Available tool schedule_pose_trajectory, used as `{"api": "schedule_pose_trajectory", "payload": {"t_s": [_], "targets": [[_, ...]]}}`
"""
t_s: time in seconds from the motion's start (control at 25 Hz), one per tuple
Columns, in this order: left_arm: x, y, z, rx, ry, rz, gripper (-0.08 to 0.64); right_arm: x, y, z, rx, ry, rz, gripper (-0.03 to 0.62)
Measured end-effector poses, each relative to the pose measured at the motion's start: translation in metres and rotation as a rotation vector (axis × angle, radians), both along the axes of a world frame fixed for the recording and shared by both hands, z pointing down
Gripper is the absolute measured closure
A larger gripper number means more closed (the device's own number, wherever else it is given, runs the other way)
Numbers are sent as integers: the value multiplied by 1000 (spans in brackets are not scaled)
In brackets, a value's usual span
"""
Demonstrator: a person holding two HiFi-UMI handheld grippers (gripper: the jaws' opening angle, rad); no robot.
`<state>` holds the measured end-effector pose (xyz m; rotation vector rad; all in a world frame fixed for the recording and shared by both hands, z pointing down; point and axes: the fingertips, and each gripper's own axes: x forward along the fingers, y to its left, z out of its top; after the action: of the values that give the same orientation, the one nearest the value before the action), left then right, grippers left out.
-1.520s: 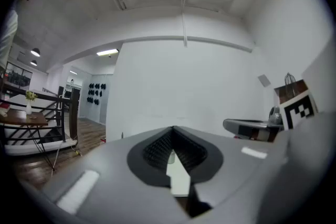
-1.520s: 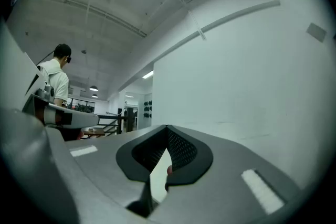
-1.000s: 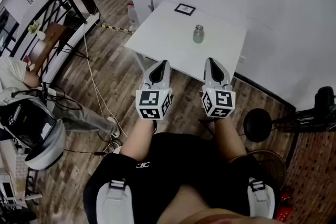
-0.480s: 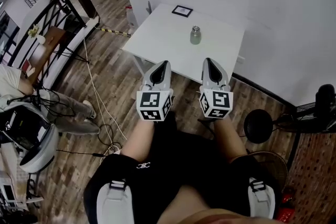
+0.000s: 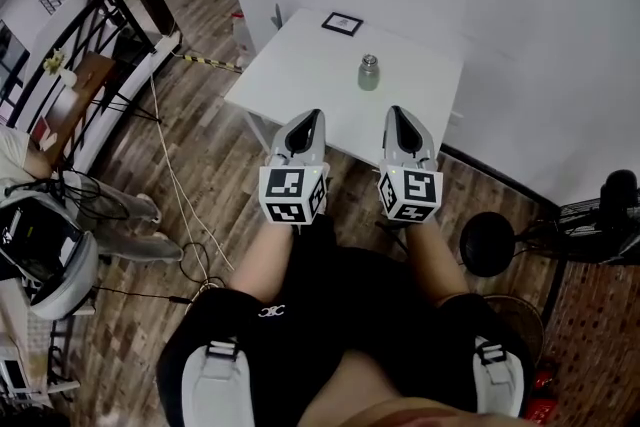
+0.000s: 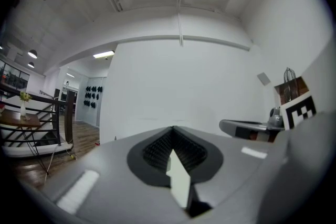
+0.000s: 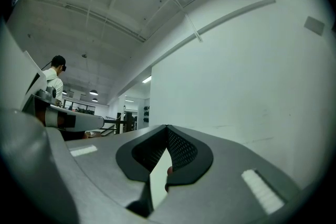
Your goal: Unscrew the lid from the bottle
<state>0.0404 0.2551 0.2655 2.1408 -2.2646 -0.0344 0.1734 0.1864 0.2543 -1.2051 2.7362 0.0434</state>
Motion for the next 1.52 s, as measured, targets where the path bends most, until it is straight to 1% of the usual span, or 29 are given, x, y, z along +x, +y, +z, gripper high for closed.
{"api": "schedule_pose_trajectory", "payload": {"t_s": [0.08, 0.12, 0.24, 0.32, 0.6, 0.76, 0.92, 1.04, 1.2, 1.32, 1.52], "targets": [[-20, -35, -13, -1, 5, -3, 506, -22, -33, -12, 2, 9, -6, 591], [-23, -41, -11, -1, 4, 0, 508, -25, -39, -11, 1, 11, -3, 591], [-9, -29, 13, -2, 1, 22, 506, -10, -25, 13, -1, 6, 15, 591], [-13, -36, 20, -1, 5, 33, 506, -14, -29, 21, 1, 12, 22, 591], [-39, -109, 27, -18, 25, 93, 506, -41, -94, 29, -24, 25, 71, 591], [-65, -154, 28, -37, 40, 120, 507, -66, -134, 30, -35, 45, 94, 591], [-100, -195, 34, -59, 61, 151, 506, -99, -170, 38, -57, 65, 124, 591], [-127, -222, 41, -79, 72, 187, 506, -122, -192, 41, -64, 84, 153, 591], [-150, -254, 51, -107, 87, 247, 506, -137, -221, 47, -80, 106, 208, 591], [-156, -275, 61, -127, 101, 309, 506, -140, -239, 56, -94, 129, 252, 591], [-153, -308, 91, -183, 81, 412, 508, -136, -263, 78, -125, 152, 313, 591]]}}
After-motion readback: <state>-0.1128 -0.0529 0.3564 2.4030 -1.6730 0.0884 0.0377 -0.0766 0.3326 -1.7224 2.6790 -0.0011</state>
